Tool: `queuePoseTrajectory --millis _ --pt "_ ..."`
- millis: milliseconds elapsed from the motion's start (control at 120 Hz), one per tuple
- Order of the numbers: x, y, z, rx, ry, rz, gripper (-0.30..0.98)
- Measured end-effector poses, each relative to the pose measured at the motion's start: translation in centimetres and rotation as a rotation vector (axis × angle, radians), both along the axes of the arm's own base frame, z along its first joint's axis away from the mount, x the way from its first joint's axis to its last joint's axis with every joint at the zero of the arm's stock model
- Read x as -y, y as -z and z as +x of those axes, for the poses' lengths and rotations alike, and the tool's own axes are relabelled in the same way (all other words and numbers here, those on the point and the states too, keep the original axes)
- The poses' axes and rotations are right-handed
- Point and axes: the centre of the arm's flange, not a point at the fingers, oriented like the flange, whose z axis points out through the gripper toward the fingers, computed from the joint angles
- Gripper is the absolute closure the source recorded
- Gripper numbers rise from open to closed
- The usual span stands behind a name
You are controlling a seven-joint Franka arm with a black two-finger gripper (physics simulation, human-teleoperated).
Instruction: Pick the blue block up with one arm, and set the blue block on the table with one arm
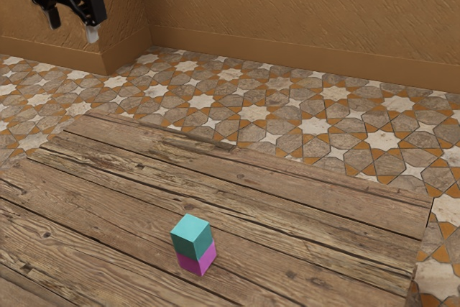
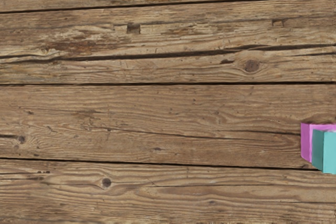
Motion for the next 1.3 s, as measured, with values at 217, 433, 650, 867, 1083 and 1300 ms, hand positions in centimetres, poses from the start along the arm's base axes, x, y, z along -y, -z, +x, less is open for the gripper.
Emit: queuePoseTrajectory --millis 217,433,650,867,1083,1300 --pt "2.8 6.7 3.2 -0.115 0.032 0.022 0.0" --pt "4.5 14.1 0.6 -0.093 0.1 -0.003 0.0" --pt "6.4 19.6 -1.1 -0.023 0.103 -0.014 0.0" --pt "7.7 24.8 -0.3 0.0 0.101 -0.056 0.0" --pt "11.1 27.2 -0.5 0.021 0.124 -0.121 0.0" --pt "13.9 31.2 -0.3 -0.032 0.136 -0.146 0.0"
